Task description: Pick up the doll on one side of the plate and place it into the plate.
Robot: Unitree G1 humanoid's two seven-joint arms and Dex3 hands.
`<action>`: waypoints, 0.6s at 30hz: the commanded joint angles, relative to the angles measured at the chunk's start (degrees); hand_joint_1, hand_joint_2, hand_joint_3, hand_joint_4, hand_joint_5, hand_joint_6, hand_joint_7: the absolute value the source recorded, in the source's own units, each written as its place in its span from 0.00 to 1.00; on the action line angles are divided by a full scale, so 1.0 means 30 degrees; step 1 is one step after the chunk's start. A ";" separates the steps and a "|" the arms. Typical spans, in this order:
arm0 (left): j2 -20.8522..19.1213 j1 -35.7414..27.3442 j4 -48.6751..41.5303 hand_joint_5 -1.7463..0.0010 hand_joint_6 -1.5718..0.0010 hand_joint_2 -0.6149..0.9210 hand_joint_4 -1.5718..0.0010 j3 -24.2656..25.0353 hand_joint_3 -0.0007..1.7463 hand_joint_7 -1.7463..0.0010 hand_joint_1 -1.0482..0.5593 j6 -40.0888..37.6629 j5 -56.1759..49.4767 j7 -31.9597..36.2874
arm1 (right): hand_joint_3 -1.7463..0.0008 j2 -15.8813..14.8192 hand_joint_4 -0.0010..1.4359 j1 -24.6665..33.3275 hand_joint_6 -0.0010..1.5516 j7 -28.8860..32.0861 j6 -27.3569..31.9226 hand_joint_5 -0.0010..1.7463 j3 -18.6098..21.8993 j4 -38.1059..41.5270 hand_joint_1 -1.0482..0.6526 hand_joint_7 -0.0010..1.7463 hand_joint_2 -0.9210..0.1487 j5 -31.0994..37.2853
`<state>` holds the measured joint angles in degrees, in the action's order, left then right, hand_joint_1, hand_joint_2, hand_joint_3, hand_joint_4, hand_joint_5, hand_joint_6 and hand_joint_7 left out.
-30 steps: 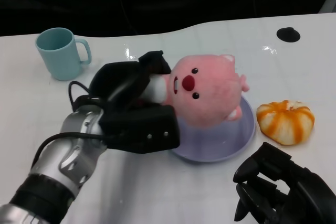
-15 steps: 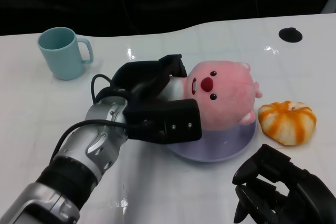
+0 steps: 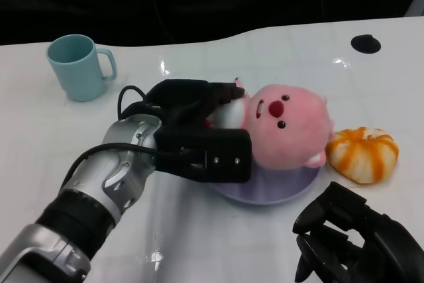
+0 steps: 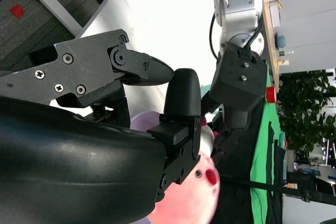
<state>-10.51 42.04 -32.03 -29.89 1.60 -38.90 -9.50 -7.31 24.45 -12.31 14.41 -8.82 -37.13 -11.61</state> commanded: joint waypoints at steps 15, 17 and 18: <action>-0.1755 -0.0028 0.2925 0.88 0.91 1.00 0.97 -0.0191 0.31 0.99 0.07 0.0053 -0.0647 -0.2977 | 0.62 0.0049 0.41 0.0063 0.31 0.0428 0.0046 1.00 -0.0201 -0.0319 0.42 0.93 0.05 0.0138; -0.1821 -0.0167 0.3059 0.87 0.89 1.00 0.96 0.0170 0.30 0.99 0.09 0.0584 -0.0207 -0.2655 | 0.62 0.0053 0.41 -0.0068 0.31 0.0401 -0.0042 1.00 -0.0130 -0.0061 0.42 0.93 0.06 0.0087; -0.1832 -0.0268 0.3116 0.86 0.88 1.00 0.94 0.0416 0.28 0.98 0.10 0.0894 0.0102 -0.2424 | 0.62 0.0054 0.40 -0.0140 0.31 0.0385 -0.0088 1.00 -0.0097 0.0074 0.42 0.93 0.06 0.0083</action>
<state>-15.06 41.90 -23.58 -29.85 3.31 -39.58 -17.60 -7.00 24.22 -11.30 14.35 -9.51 -37.33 -11.24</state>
